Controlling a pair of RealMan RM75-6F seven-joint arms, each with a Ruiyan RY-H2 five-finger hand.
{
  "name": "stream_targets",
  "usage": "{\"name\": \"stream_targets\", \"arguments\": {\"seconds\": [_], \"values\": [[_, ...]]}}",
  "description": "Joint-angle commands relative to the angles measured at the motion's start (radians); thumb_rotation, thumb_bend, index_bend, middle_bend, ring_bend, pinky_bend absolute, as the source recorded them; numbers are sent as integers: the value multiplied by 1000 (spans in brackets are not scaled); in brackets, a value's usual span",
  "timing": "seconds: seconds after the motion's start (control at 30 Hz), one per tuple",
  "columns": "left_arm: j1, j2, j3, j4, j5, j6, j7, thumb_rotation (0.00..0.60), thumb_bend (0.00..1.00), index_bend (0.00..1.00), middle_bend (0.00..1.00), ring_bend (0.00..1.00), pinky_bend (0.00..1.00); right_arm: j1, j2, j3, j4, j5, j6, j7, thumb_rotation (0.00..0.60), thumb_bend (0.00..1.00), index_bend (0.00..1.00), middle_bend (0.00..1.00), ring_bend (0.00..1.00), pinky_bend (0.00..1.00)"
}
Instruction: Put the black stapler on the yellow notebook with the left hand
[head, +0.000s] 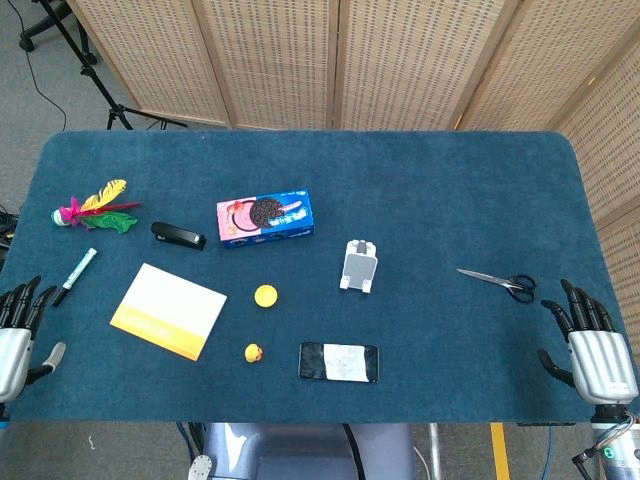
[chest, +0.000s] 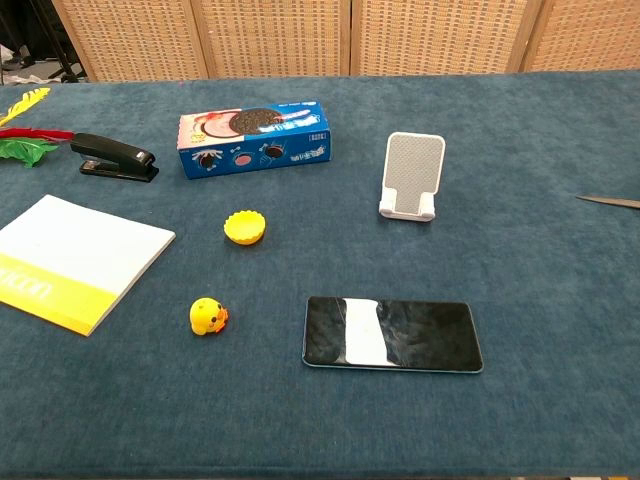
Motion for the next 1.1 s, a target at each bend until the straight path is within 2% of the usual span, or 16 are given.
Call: {"name": "stream_targets", "arguments": {"seconds": [0.03, 1.1], "values": [[-15, 12, -13, -7, 6, -15, 4, 600, 301, 105, 0, 0, 96, -2, 1, 0, -1, -2, 4, 3, 600, 311, 196, 0, 0, 110], [-14, 7, -9, -10, 13, -16, 22, 600, 301, 105, 0, 0, 96, 2, -3, 1, 6, -8, 1, 14, 600, 311, 196, 0, 0, 110]]}}
